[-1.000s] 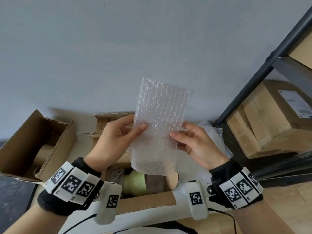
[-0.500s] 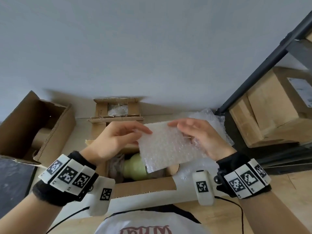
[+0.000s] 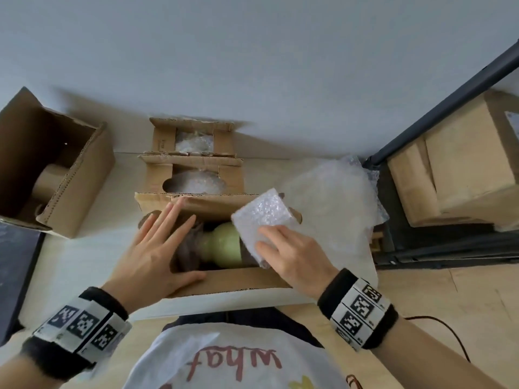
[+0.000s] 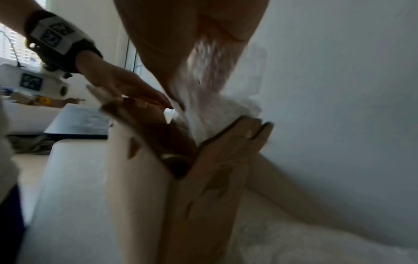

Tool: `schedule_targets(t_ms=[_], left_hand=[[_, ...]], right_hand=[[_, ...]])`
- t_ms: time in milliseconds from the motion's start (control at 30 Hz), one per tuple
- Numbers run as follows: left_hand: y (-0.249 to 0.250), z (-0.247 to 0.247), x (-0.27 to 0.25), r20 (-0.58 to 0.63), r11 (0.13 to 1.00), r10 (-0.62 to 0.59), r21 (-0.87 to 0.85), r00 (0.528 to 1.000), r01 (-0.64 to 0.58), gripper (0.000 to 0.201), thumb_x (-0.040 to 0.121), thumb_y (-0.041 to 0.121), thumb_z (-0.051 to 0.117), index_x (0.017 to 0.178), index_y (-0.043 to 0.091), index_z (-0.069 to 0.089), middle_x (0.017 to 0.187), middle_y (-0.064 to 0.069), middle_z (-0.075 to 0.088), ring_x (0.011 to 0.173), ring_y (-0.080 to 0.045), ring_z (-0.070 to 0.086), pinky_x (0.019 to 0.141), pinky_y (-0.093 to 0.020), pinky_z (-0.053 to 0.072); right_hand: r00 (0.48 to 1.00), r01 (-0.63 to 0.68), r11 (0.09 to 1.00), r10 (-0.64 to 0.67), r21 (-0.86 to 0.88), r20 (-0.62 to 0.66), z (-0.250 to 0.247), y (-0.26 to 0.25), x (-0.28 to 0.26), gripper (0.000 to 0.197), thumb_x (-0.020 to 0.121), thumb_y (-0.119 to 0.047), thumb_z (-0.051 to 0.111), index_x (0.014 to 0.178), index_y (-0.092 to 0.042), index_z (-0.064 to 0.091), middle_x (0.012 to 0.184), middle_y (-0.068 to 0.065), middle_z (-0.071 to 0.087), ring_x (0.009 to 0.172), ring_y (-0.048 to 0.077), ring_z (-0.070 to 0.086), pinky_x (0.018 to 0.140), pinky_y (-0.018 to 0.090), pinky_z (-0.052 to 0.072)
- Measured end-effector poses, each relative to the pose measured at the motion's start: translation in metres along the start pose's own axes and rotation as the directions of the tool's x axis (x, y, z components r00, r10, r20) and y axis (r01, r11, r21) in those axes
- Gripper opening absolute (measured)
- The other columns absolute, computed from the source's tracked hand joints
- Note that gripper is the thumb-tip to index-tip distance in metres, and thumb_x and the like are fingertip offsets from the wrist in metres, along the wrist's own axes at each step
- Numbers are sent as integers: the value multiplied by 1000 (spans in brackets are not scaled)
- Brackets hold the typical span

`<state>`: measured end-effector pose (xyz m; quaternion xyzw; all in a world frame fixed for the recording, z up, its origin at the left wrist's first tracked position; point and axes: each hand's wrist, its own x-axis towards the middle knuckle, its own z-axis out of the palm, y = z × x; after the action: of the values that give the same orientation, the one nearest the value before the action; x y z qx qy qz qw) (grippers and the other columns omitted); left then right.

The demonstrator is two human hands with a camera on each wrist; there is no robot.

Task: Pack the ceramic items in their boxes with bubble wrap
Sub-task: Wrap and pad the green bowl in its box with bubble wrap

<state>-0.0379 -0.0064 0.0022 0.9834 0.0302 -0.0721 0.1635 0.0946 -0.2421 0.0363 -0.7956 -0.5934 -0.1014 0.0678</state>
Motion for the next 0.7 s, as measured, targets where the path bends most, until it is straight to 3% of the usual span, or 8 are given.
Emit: schedule_targets(t_ms=[100, 233, 333, 433, 467, 567, 633, 700], left_hand=[[-6, 11, -7, 62, 998, -53, -33, 997, 55, 108, 70, 83, 35, 146, 7, 30, 157, -12, 14, 145, -25, 13, 117, -42, 11], [-13, 22, -5, 82, 990, -97, -91, 992, 104, 121, 66, 90, 28, 144, -1, 27, 155, -14, 15, 144, -27, 15, 115, -43, 12], [-16, 29, -4, 84, 985, -118, -113, 990, 127, 125, 62, 92, 28, 145, -1, 25, 156, -10, 8, 145, -24, 10, 116, -43, 11], [-18, 33, -3, 69, 981, -133, -132, 989, 141, 126, 60, 92, 30, 145, -1, 26, 156, -7, 5, 144, -23, 9, 116, -44, 14], [-19, 34, -3, 64, 979, -139, -141, 988, 146, 127, 60, 92, 30, 146, -1, 24, 156, -6, 4, 144, -21, 8, 116, -43, 14], [-22, 37, -1, 52, 974, -150, -167, 987, 156, 130, 57, 94, 30, 147, 2, 17, 156, -3, 0, 144, -17, 2, 116, -41, 12], [-24, 40, -1, 52, 969, -157, -184, 986, 163, 131, 55, 94, 32, 148, 4, 14, 156, -1, -2, 144, -16, -1, 116, -40, 10], [-25, 41, -1, 56, 964, -166, -202, 985, 174, 132, 54, 94, 34, 149, 6, 13, 157, 1, -3, 144, -16, -2, 116, -40, 10]], right_hand=[[920, -207, 970, 237, -129, 311, 17, -14, 5, 16, 74, 2, 57, 74, -14, 58, 101, 11, 65, 67, 20, 60, 39, 27, 42], [665, -528, 849, 405, 11, 628, 36, -18, 33, 24, 86, -1, 53, 110, -4, 52, 114, 16, 55, 99, 33, 57, 74, 37, 46], [456, -673, 738, 365, 46, 812, 52, -16, 53, 19, 93, -3, 46, 107, 5, 56, 113, 21, 58, 100, 35, 58, 71, 32, 43], [221, -693, 720, 271, -45, 937, 64, -16, 60, 32, 95, -5, 44, 124, 9, 47, 132, 24, 45, 117, 37, 50, 81, 34, 42], [188, -688, 723, 260, -62, 947, 65, -15, 61, 32, 96, -6, 44, 124, 8, 47, 131, 24, 46, 117, 36, 50, 84, 35, 43], [274, -752, 659, 325, -8, 905, 60, -10, 61, 14, 92, -4, 42, 98, 0, 54, 104, 18, 56, 94, 31, 54, 69, 33, 45], [361, -794, 603, 371, 73, 856, 58, -3, 60, 30, 92, -2, 38, 120, -1, 48, 126, 19, 51, 111, 33, 51, 84, 34, 42], [345, -816, 570, 343, 98, 874, 60, -1, 62, 43, 94, -3, 36, 136, -1, 38, 138, 19, 44, 123, 34, 45, 93, 33, 38]])
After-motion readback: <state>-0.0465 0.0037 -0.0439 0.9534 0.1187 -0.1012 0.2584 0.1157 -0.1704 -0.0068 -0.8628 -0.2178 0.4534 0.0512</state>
